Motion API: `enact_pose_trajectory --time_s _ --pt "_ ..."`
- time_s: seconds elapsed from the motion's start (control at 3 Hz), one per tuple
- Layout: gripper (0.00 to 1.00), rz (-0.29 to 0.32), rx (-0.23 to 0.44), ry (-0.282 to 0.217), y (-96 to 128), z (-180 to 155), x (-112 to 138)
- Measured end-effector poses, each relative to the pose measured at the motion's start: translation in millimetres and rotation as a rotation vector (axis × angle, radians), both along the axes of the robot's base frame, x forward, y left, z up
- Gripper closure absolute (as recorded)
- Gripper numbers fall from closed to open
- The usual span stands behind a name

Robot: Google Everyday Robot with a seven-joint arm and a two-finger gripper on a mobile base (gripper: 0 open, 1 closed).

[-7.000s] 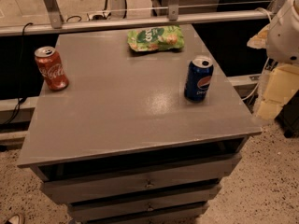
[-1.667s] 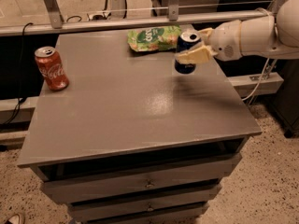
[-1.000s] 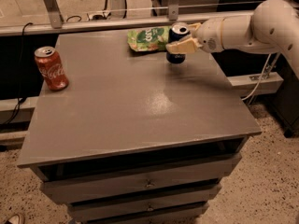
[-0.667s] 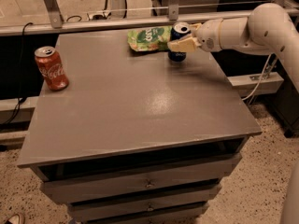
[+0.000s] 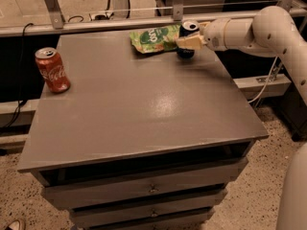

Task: Move pepsi can near green rice chip bag

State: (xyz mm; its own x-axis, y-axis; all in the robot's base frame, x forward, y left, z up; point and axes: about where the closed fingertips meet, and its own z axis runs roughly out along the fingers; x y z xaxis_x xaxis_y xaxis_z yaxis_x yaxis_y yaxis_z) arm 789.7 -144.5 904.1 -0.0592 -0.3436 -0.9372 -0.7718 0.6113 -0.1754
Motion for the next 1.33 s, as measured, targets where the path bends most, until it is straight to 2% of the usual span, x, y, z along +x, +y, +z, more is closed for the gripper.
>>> enact_pose_trajectory --time_s 0.67,1.0,1.33 --pt "0.12 -0.034 -0.02 0.021 -6.2 -13.2 11.2" --pt "0.0 -0.027 -0.019 0.03 -5.5 -16.5 8.9" --pt "0.0 -0.009 -0.028 0.027 -6.6 -11.9 -0.4"
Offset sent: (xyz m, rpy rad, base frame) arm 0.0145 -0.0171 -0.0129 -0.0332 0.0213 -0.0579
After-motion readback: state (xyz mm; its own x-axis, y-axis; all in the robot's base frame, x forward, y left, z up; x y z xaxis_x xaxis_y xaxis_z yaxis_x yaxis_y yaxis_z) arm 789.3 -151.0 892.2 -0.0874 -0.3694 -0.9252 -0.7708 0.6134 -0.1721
